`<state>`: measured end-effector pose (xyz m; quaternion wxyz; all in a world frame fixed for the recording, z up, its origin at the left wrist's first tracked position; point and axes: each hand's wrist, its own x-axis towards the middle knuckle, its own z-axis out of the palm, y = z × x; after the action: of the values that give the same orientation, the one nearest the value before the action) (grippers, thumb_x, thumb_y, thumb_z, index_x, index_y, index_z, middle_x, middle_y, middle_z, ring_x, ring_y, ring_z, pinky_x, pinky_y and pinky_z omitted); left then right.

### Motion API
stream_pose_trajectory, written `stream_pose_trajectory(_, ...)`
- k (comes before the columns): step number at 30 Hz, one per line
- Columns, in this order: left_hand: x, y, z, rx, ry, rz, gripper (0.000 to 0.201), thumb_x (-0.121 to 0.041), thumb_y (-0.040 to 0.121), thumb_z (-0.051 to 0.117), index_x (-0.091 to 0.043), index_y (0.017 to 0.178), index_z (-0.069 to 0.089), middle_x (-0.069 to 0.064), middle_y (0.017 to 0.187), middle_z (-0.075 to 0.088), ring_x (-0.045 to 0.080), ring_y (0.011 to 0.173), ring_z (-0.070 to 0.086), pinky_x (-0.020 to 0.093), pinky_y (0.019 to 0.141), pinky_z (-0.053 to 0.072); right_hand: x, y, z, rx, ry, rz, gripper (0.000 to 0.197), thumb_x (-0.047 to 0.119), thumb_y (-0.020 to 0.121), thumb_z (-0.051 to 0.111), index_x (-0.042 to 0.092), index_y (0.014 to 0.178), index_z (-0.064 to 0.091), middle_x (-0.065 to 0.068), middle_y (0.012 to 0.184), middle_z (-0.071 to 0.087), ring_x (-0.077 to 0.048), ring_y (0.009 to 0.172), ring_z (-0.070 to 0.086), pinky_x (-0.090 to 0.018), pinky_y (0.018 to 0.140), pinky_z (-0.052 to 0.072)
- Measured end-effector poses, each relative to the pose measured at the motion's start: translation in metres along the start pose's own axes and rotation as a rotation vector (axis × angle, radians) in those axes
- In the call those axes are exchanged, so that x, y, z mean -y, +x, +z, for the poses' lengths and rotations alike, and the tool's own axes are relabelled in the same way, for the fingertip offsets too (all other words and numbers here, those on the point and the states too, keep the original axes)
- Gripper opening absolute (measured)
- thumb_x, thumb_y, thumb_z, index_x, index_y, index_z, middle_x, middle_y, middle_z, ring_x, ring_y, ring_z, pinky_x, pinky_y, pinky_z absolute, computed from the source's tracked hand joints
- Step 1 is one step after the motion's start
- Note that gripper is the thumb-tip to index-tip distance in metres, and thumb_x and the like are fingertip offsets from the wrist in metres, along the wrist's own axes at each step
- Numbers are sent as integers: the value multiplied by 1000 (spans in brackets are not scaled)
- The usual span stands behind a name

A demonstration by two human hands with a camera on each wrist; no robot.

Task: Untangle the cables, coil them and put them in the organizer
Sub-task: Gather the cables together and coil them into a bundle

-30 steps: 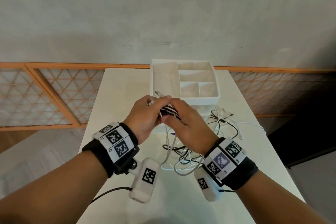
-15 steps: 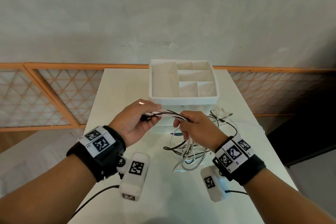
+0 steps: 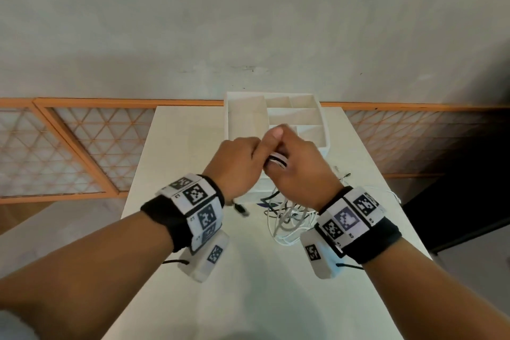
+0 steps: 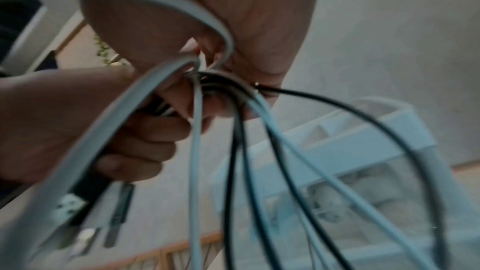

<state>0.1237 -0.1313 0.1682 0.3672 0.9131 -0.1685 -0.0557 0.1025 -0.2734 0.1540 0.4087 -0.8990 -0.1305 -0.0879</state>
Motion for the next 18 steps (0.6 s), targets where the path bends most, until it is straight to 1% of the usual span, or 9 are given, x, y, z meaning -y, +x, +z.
stream_pose_trajectory(2,0,3,-11,-74,-45,-45,69,-68,94,31,-14,70,66,-5,52,56,13,48,52,27,52,35,-17,-4,-12,-130,-51,29,24,8,82,70,18,96,54,4,84,65,-10,74,64,-19,61,49)
stream_pose_trajectory(4,5,9,-26,-160,-263,-129,59,-63,93,48,-13,63,59,-7,43,41,11,36,34,23,47,28,-48,-16,-21,-183,-220,168,20,12,82,71,19,84,53,4,81,59,-11,71,56,-19,59,39)
stream_pose_trajectory(6,10,16,-45,-214,-545,-164,53,-59,87,62,-13,63,56,6,54,37,15,38,24,24,49,23,-80,-31,-25,-179,-286,396,16,18,84,67,16,77,52,0,74,58,-20,69,53,-26,58,34)
stream_pose_trajectory(8,11,18,-53,-164,-630,-130,50,-57,84,67,-14,62,55,9,62,36,18,39,22,28,51,21,-99,-40,-31,-165,-306,504,20,26,89,63,12,76,56,-7,73,63,-30,74,58,-31,62,35)
stream_pose_trajectory(11,14,12,-39,-116,-231,-73,56,-56,89,60,-8,61,55,-2,45,38,13,37,32,26,47,25,-96,-36,-56,-377,-209,495,24,32,96,59,20,74,61,-5,74,66,-30,74,63,-37,69,50)
stream_pose_trajectory(13,22,9,-26,-93,69,-87,62,-57,93,53,-3,64,56,2,51,45,18,47,44,29,49,28,-75,-27,-76,-594,-11,408,17,35,95,62,27,82,67,-6,76,68,-22,69,62,-42,68,56)
stream_pose_trajectory(15,35,11,-19,-110,139,-144,64,-58,95,48,-3,62,54,9,58,53,27,59,53,32,54,33,-49,-25,-87,-714,44,239,19,37,90,70,21,81,69,-5,71,66,-11,62,54,-29,60,50)
stream_pose_trajectory(16,39,13,-18,-154,113,-182,65,-59,95,47,-2,64,56,11,60,56,29,62,55,33,57,36,-39,-28,-89,-696,44,170,21,35,89,73,18,77,69,-2,69,65,-7,58,50,-22,55,45)
stream_pose_trajectory(18,40,19,-25,-308,-125,-290,61,-59,93,51,-5,67,60,8,56,57,28,57,53,34,59,39,-40,-38,-84,-479,56,183,28,31,91,71,16,68,64,2,64,61,-5,50,45,-16,46,38)
